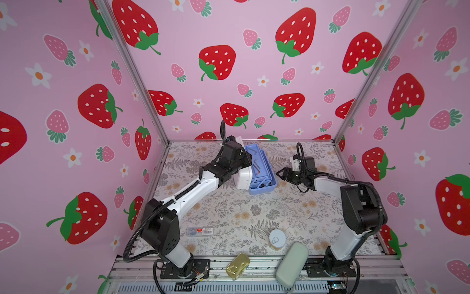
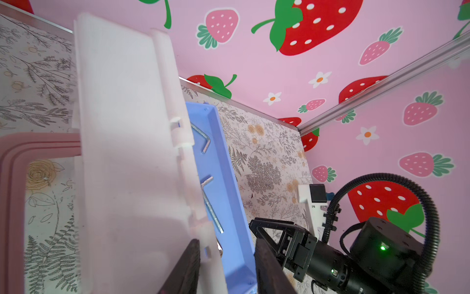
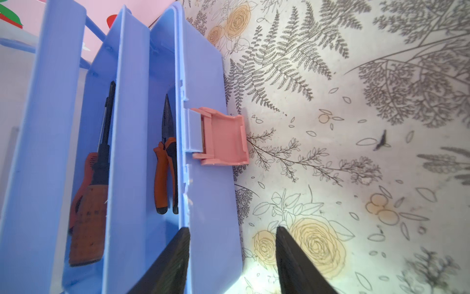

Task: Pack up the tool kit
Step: 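Lift and swing the white lid over the tray with the left gripper, then lower the white lid shut onto the blue box with the left gripper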

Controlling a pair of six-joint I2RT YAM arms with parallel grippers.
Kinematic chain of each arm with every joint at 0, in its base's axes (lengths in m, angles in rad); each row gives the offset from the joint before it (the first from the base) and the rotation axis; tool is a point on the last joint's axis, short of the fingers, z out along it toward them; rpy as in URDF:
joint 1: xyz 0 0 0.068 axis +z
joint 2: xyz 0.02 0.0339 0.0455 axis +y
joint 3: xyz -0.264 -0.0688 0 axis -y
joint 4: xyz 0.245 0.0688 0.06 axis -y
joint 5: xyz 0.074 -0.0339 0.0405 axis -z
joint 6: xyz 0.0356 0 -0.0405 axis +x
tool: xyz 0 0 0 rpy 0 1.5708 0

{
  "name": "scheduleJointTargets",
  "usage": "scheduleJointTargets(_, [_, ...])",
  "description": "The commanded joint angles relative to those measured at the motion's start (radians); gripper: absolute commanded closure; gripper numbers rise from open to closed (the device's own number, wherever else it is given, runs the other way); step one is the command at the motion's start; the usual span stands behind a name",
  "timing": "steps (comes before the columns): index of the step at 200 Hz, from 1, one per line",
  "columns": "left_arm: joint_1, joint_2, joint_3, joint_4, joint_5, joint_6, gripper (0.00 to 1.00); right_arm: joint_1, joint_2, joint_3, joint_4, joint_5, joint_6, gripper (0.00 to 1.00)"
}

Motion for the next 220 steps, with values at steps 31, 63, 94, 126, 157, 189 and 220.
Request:
scheduleJointTargets(31, [-0.064,0.127,0.148,-0.125,0.069,0.044,0.57,-0.037,-0.043,-0.046,0.023,-0.019,0.004,0.41])
scheduleJointTargets(63, [-0.097,0.145,0.213,-0.132,0.092,0.068,0.56,-0.051,-0.043,-0.08,0.038,-0.024,0.002,0.4])
scheduleJointTargets(94, [-0.112,0.137,0.276,-0.139,0.126,0.098,0.54,-0.061,-0.043,-0.101,0.053,-0.035,0.009,0.4])
scheduleJointTargets(126, [-0.113,0.114,0.301,-0.157,0.116,0.144,0.53,-0.065,-0.04,-0.119,0.071,-0.049,0.019,0.4])
scheduleJointTargets(157, [-0.091,0.063,0.258,-0.184,0.045,0.186,0.53,-0.065,-0.032,-0.13,0.084,-0.067,0.028,0.46])
scheduleJointTargets(189, [0.006,0.006,0.144,-0.181,0.027,0.125,0.53,-0.055,-0.002,-0.117,0.086,-0.081,0.048,0.48])
scheduleJointTargets(220, [0.148,-0.02,-0.011,-0.099,0.125,0.007,0.53,0.004,0.054,-0.048,0.065,-0.052,0.067,0.48])
